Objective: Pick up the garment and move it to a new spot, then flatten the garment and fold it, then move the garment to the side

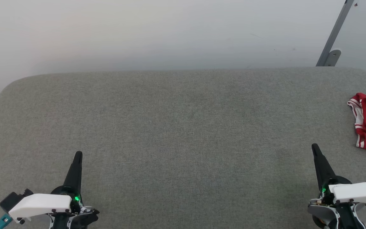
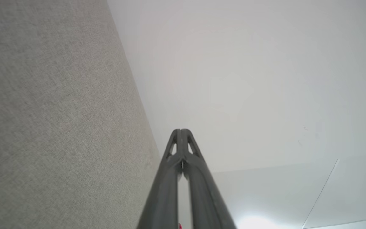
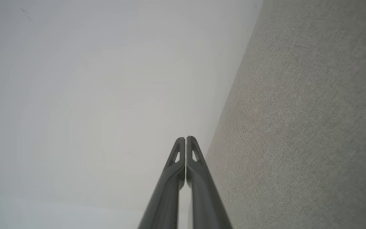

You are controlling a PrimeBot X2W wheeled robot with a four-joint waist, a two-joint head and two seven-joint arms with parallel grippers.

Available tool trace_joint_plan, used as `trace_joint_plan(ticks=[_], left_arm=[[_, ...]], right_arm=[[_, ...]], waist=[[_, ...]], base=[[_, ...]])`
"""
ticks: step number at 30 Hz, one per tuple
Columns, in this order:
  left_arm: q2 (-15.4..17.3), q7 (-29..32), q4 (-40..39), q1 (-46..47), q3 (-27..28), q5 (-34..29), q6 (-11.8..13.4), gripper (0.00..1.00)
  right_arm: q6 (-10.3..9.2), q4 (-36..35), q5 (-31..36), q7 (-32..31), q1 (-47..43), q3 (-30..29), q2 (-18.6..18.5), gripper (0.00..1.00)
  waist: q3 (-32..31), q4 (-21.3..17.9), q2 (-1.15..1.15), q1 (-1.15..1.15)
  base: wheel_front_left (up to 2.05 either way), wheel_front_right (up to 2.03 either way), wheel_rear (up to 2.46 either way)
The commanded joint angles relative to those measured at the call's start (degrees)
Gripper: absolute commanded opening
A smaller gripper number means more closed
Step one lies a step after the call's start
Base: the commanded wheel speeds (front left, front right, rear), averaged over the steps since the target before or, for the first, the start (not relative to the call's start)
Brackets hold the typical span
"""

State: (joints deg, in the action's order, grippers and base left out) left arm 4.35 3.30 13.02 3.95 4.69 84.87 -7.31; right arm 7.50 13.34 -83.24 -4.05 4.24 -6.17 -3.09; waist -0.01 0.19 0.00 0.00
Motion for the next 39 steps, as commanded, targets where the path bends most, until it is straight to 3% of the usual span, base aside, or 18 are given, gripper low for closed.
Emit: trace_joint_plan(ticks=[1, 23, 39], left_arm=[[0.05, 0.41, 0.04, 1.1, 0.29, 1.02, -0.26, 0.0], [-0.89, 2.72, 1.1, 2.65, 1.04, 8.53, -0.32, 0.0], [-1.01, 2.82, 1.07, 2.59, 1.26, 8.1, -0.32, 0.0]], right_arm=[[-0.01, 0.01, -1.28, -0.57, 1.07, -0.15, 0.15, 0.0], [-0.02, 0.78, -9.48, -2.75, 2.33, -0.4, 0.23, 0.0], [-0.02, 0.74, -9.25, -2.68, 2.18, -0.4, 0.23, 0.0]], waist=[[0.01, -0.01, 0.0, 0.0], [0.19, -0.18, 0.0, 0.0], [0.19, -0.19, 0.0, 0.0]], base=[[0.0, 0.0, 0.0], [0.0, 0.0, 0.0], [0.0, 0.0, 0.0]])
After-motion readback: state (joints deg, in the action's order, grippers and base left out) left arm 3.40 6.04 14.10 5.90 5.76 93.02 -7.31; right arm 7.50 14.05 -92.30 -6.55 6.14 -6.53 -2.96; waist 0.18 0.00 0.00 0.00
